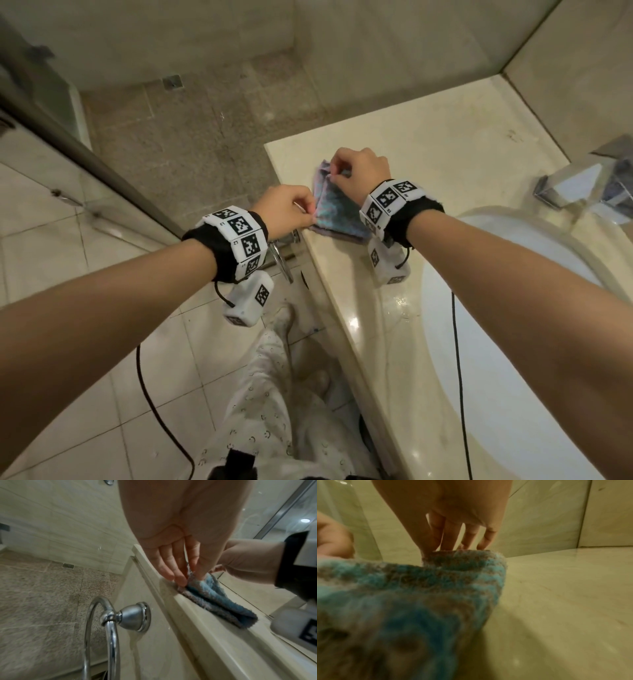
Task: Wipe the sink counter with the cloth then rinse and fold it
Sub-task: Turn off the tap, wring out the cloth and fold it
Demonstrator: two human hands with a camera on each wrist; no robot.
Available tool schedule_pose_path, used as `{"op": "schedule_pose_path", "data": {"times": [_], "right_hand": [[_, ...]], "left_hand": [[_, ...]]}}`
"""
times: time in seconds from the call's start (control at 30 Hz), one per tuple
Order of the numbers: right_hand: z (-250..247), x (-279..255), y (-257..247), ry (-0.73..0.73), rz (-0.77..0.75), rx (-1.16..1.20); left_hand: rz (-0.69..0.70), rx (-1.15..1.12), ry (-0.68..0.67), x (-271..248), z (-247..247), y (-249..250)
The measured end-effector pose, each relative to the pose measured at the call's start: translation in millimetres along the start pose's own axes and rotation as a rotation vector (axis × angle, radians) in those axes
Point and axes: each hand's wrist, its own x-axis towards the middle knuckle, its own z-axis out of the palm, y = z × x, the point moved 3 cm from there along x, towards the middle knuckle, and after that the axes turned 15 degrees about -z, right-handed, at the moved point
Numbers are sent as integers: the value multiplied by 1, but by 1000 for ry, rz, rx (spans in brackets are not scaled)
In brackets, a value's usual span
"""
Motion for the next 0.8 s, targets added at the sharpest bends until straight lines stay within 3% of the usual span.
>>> {"op": "schedule_pose_path", "data": {"times": [0.13, 0.33, 0.5, 0.7, 0.8], "right_hand": [[3, 2, -5, 58, 32, 192], [4, 11, -3, 61, 72, 131], [6, 18, -3, 48, 66, 82], [2, 19, -3, 60, 67, 150], [-11, 8, 6, 127, 68, 170]], "left_hand": [[-19, 4, -11, -4, 0, -6], [-6, 85, 58, -8, -2, -13], [-74, -5, 96, -5, -2, -24], [-187, 117, 151, 2, -3, -16], [-83, 164, 194, -1, -6, -3]]}}
